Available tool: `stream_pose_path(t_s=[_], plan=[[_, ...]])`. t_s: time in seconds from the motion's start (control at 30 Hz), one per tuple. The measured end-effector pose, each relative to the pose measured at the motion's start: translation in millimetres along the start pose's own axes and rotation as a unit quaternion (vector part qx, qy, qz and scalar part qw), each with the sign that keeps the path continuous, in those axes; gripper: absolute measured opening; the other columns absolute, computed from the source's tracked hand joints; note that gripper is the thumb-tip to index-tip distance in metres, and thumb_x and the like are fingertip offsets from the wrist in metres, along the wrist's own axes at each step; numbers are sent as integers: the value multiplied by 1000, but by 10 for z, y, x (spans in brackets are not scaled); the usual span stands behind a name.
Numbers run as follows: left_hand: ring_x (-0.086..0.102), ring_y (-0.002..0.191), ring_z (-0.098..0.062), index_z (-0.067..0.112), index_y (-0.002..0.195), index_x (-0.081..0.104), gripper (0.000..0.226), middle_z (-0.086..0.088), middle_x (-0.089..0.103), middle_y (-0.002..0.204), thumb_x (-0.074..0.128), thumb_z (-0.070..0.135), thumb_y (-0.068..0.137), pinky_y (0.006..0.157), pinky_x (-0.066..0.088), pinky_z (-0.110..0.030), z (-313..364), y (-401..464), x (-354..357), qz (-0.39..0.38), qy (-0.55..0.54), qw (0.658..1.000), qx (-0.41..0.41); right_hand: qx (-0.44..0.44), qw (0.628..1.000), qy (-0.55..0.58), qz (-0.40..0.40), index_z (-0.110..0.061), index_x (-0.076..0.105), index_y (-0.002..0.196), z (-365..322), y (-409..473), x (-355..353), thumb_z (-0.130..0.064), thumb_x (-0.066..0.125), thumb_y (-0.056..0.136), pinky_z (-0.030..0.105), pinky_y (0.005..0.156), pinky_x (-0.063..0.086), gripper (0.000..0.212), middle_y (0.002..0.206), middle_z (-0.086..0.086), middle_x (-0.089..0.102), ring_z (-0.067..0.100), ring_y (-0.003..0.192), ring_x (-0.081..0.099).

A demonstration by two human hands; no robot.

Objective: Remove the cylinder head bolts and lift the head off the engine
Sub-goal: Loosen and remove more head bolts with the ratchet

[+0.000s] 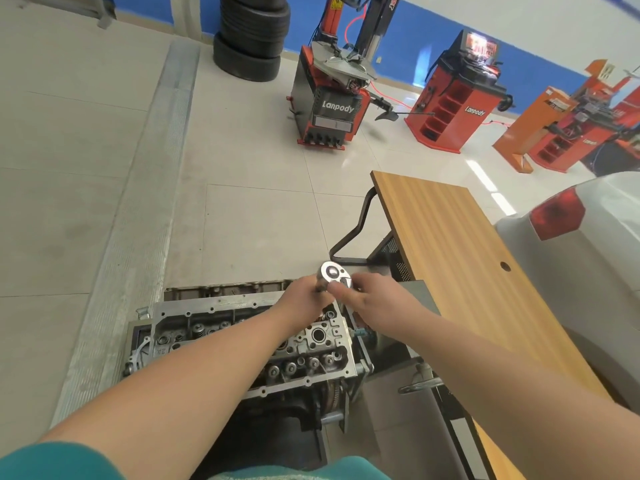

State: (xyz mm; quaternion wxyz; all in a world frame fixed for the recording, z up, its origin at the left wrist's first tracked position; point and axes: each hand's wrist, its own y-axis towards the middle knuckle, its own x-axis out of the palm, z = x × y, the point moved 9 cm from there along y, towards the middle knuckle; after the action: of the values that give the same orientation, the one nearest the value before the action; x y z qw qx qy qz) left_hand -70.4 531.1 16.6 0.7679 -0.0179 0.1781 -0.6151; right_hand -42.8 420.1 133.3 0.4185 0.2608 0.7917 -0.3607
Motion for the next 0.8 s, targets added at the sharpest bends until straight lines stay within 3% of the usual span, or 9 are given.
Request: stream_pose_path(t_s=[0.07, 0.13, 0.2, 0.33, 0.43, 0.57, 0.63, 0.7, 0.8], plan=[[59, 63, -6, 33, 81, 70, 19, 13, 70, 72, 58, 25, 93, 59, 43, -25, 31, 8, -48, 13, -8, 1000, -8, -22, 997, -67, -24, -31, 62, 105, 100, -69, -68, -59, 68, 88, 35, 64, 57, 33, 82, -6, 68, 14, 71, 68], [48, 60, -12, 30, 83, 70, 18, 8, 62, 69, 60, 27, 97, 56, 40, -28, 20, 0, -110, 31, -8, 999, -16, -22, 990, -127, -60, -34, 59, 105, 286, -140, -157, -34, 68, 88, 38, 67, 60, 19, 83, -6, 66, 16, 74, 68], [39, 51, -7, 36, 75, 68, 27, 13, 52, 58, 61, 26, 99, 49, 36, -23, -26, -28, -137, 38, -18, 999, -23, -2, 991, -115, -72, -35, 60, 97, 536, -221, -308, -32, 68, 88, 29, 62, 55, 13, 81, -5, 66, 13, 69, 66], [33, 43, -2, 42, 62, 64, 41, 16, 46, 48, 60, 29, 101, 49, 32, -23, -18, -121, -137, 54, -19, 998, -34, 27, 995, 59, -77, -35, 72, 96, 1067, -361, -570, -57, 83, 76, 17, 57, 52, 32, 75, -6, 70, 9, 60, 66], [34, 43, -2, 49, 57, 65, 49, 14, 46, 47, 59, 32, 103, 53, 34, -27, 8, -180, -99, 75, -26, 996, -50, 21, 964, 262, -36, -29, 78, 104, 1327, -407, -611, -43, 93, 76, 26, 58, 47, 35, 80, 2, 67, 14, 60, 55], [41, 49, -7, 29, 64, 59, 38, 13, 49, 49, 62, 29, 103, 62, 39, -31, -47, -239, -112, 147, -65, 983, -89, 33, 814, 577, 57, -10, 76, 101, 1406, -425, -315, -20, 93, 73, 22, 46, 37, 34, 77, 8, 63, 13, 52, 44], [42, 55, -12, 26, 66, 55, 37, 12, 48, 51, 64, 25, 101, 65, 38, -32, -78, -284, -111, 186, -81, 973, -110, 81, 721, 678, 119, -18, 77, 78, 1412, -452, -94, -29, 84, 85, 22, 41, 37, 15, 74, 6, 63, 14, 48, 48], [40, 60, -17, 22, 67, 55, 35, 8, 47, 54, 61, 25, 102, 68, 38, -33, -93, -346, -84, 221, -102, 961, -132, 171, 627, 741, 169, -24, 73, 60, 1486, -464, 88, -31, 75, 93, 24, 43, 43, 34, 69, -1, 66, 13, 50, 61], [40, 71, -25, 15, 71, 52, 39, -6, 44, 65, 53, 32, 106, 71, 36, -34, -66, -395, -61, 272, -145, 939, -153, 184, 593, 763, 182, -28, 72, 47, 1457, -368, 10, -30, 68, 96, 29, 55, 52, 49, 64, -5, 68, 12, 56, 68]])
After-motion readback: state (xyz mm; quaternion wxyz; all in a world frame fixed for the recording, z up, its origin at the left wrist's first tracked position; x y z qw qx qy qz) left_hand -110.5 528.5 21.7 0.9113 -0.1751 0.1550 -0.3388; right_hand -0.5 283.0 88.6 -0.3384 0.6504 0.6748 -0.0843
